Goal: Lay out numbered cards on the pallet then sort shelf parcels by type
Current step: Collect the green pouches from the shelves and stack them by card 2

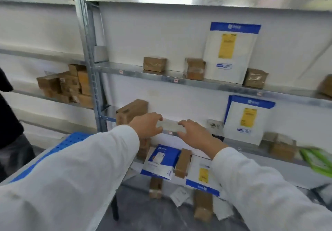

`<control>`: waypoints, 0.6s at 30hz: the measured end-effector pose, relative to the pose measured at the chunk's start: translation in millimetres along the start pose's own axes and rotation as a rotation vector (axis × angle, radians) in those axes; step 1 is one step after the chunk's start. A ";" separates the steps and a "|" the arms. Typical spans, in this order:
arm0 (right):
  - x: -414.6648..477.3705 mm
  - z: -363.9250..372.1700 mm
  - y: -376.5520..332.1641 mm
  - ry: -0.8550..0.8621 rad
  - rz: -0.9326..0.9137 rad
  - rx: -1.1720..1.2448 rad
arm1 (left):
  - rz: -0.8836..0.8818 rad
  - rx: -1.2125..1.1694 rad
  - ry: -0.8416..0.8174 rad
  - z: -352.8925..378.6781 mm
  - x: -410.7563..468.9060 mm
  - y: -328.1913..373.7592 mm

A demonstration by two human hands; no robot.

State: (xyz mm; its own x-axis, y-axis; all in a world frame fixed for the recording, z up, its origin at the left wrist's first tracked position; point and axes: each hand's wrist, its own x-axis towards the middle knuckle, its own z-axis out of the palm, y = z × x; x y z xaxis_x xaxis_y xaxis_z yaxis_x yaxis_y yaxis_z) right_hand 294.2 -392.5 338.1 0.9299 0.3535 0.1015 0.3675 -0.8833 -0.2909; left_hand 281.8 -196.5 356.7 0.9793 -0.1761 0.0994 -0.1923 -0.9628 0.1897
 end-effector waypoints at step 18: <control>-117.7 -82.7 192.3 0.149 0.563 -0.021 | 0.579 -0.044 -0.090 51.2 113.0 240.6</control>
State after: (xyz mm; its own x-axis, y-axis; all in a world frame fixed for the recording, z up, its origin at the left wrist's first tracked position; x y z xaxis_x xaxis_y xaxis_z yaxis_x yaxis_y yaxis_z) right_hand 256.5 -629.3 348.9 0.9733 -0.2184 0.0701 -0.1855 -0.9291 -0.3200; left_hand 349.4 -458.5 363.5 0.7150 -0.6894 0.1165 -0.6982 -0.6955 0.1699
